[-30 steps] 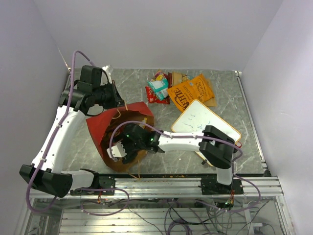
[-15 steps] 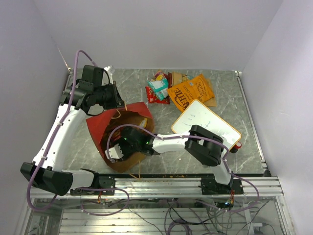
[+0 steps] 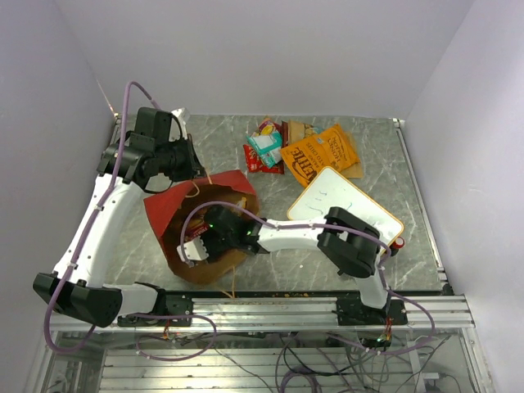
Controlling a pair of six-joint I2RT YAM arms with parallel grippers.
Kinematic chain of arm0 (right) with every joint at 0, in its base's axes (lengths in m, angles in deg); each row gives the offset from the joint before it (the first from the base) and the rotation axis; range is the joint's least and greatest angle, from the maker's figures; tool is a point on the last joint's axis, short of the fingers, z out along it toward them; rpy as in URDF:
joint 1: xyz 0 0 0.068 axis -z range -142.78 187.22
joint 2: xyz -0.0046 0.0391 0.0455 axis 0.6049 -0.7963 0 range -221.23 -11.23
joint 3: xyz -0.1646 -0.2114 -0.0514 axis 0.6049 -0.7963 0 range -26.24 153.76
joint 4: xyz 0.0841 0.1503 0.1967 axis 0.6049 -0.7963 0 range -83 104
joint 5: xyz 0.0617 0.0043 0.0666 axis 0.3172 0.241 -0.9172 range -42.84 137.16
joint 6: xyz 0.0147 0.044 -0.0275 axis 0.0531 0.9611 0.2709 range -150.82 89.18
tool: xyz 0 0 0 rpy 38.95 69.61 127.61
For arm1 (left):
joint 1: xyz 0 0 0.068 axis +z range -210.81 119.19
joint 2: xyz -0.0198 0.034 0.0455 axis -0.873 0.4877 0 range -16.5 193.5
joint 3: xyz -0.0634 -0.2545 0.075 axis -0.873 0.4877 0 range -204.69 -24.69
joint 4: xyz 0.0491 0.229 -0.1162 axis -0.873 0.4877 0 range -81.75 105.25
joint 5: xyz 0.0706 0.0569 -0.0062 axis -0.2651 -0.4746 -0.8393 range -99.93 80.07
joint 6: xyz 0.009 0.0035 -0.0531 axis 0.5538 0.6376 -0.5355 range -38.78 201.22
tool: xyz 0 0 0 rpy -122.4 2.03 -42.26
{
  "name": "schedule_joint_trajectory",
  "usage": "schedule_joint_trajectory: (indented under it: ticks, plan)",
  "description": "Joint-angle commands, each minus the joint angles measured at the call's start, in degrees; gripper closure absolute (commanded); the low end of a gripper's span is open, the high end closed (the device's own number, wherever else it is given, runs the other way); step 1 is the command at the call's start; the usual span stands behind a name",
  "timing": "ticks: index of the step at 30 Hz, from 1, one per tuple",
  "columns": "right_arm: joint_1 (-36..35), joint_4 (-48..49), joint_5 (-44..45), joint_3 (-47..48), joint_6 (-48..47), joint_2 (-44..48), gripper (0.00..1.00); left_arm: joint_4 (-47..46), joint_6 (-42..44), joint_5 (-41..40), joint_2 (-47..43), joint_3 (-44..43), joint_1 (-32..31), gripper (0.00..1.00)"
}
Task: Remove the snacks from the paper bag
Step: Take out the snack from the paper bag, then place the snack at the center of the board.
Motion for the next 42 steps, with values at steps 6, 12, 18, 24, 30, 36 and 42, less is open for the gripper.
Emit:
schedule_joint_trajectory:
  ticks: [6,12,18,24,30,36,42]
  plan:
    - [0.27,-3.93,-5.27,-4.62,9.74,16.31,1.00,1.41,0.35,-3.46,-2.22,-1.87,-0.10,0.93]
    - [-0.58,0.19,-4.00,-10.60,21.57,24.70,1.00,0.91,-1.16,-2.14,-3.60,-1.06,-0.04,0.93]
    - [-1.48,1.34,-1.00,-10.35,32.49,31.40,1.00,-0.67,-2.59,0.47,-4.10,1.36,-0.02,0.93]
    - [-2.06,-1.05,1.93,-8.53,41.74,41.00,1.00,-1.75,-3.28,1.12,-3.79,2.66,-0.02,0.93]
    - [-2.12,-5.65,1.34,-4.99,38.68,49.41,1.00,-1.33,-3.10,0.09,-3.40,2.11,-0.02,0.93]
    - [-2.04,-6.42,3.08,4.79,30.45,50.90,1.00,0.64,-2.17,-1.34,-1.86,-1.14,-0.02,0.93]
    - [-2.02,-1.37,12.54,10.03,22.48,51.21,1.00,0.23,-2.49,-0.21,-0.56,-1.58,-0.02,0.93]
